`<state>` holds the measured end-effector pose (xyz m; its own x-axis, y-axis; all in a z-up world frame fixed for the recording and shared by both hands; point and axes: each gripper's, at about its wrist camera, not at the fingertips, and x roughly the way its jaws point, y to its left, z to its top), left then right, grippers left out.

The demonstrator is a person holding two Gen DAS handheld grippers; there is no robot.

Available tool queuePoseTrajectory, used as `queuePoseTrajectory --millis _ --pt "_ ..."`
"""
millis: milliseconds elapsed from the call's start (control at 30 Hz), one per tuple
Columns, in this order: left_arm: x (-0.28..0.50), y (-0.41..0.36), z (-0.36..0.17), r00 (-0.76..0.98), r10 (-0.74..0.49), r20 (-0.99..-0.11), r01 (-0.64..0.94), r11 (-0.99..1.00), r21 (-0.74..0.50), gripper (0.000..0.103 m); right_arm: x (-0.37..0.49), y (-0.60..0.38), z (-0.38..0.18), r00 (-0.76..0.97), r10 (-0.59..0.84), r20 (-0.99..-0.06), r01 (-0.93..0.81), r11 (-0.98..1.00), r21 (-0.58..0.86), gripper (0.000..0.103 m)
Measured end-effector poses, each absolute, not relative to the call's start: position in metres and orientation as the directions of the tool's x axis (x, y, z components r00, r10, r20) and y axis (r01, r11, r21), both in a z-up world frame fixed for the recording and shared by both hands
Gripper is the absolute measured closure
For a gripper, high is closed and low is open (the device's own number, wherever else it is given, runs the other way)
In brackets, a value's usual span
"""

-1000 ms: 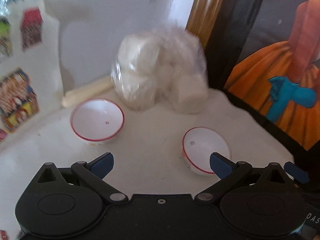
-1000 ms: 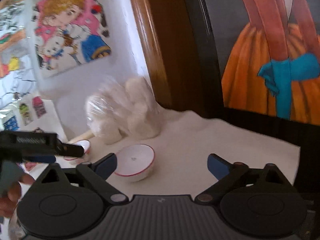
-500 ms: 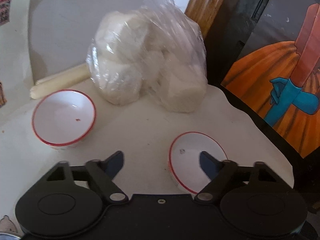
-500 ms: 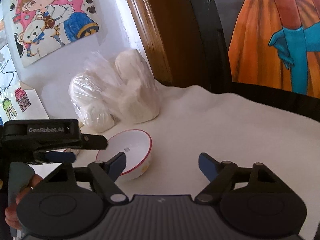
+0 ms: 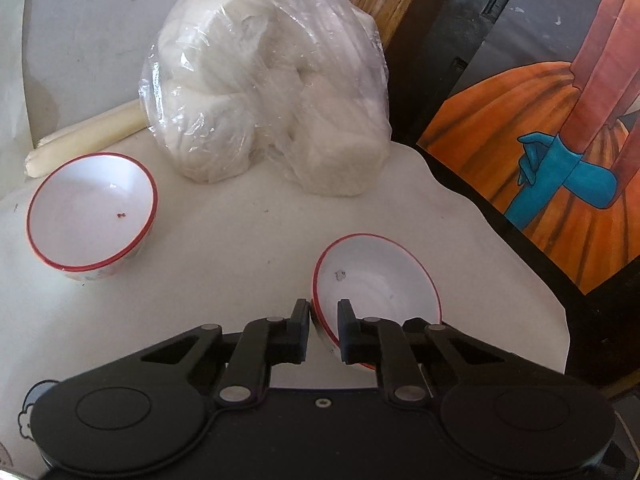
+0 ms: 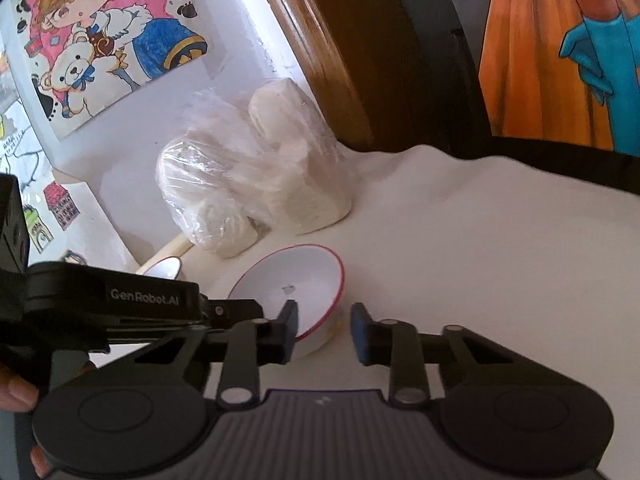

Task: Organize plates and bowls
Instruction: 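Reach both tools to the red-rimmed white bowl and close on its rim, then lift the white bowl with both tools and carry it over the steel bowl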

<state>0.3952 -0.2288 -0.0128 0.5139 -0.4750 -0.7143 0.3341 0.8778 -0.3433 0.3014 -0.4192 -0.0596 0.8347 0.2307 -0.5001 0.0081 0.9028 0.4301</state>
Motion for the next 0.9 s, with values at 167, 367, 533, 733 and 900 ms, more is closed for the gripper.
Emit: queuePoseTrajectory --millis 167,367,533,733,900 --pt "0.385 -0.217 -0.004 0.518 -0.487 -0.703 0.314 0.873 -0.374 0.09 0.294 -0.416 -0.06 0.823 0.248 -0.512 0.013 0.891 0.453 0.078" --pt "0.362 -0.195 0.014 0.534 -0.521 -0.666 0.32 0.854 -0.411 0.09 0.272 -0.408 -0.043 0.843 0.256 -0.474 -0.013 0.889 0.459 0.08" --pt "0.338 -0.169 0.029 0.544 -0.553 -0.632 0.298 0.831 -0.47 0.09 0.25 -0.394 -0.022 0.854 0.273 -0.442 -0.056 0.895 0.443 0.08" --pt "0.299 -0.136 0.047 0.579 -0.579 -0.574 0.314 0.808 -0.498 0.089 0.22 -0.375 -0.003 0.86 0.301 -0.412 -0.111 0.899 0.424 0.08" --pt "0.27 -0.113 0.052 0.595 -0.59 -0.545 0.315 0.795 -0.518 0.088 0.199 -0.358 0.005 0.859 0.319 -0.4 -0.141 0.899 0.414 0.08"
